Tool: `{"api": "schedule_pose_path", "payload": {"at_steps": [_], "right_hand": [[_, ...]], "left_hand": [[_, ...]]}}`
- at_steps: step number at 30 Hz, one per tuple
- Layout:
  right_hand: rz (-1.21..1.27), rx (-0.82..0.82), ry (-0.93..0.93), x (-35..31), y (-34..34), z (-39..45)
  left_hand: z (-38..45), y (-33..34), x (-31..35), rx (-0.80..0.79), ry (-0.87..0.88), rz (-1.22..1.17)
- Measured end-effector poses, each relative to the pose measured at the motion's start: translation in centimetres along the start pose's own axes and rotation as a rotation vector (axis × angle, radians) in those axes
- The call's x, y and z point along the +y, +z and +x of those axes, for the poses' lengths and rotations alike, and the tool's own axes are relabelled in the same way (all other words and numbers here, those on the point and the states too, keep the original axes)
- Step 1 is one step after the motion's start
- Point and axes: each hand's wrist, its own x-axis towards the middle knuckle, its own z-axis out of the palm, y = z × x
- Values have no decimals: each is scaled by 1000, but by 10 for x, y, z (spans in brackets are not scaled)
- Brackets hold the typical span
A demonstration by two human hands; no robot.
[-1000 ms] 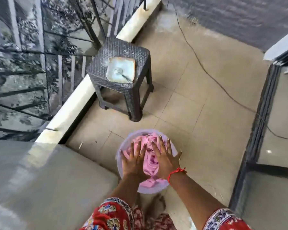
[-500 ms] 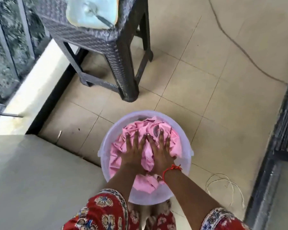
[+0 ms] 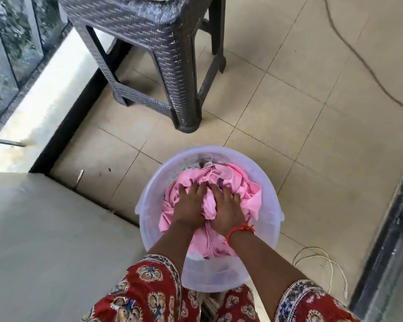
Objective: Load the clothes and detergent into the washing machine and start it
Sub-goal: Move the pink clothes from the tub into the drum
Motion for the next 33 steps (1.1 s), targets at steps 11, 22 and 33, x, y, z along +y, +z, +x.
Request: {"api": "schedule_pose_path", "payload": {"at_steps": [11,22,33], "right_hand": [[91,52,19,-57,-101,-111],[85,94,-19,-132,-229,-208],[38,194,-177,-195,-366,-322]], "left_hand": [[-118,-71,44,170,-5,-187],[-242,-203,84,274,-17,-212],[-393,-336,145,500,16,-285]]}}
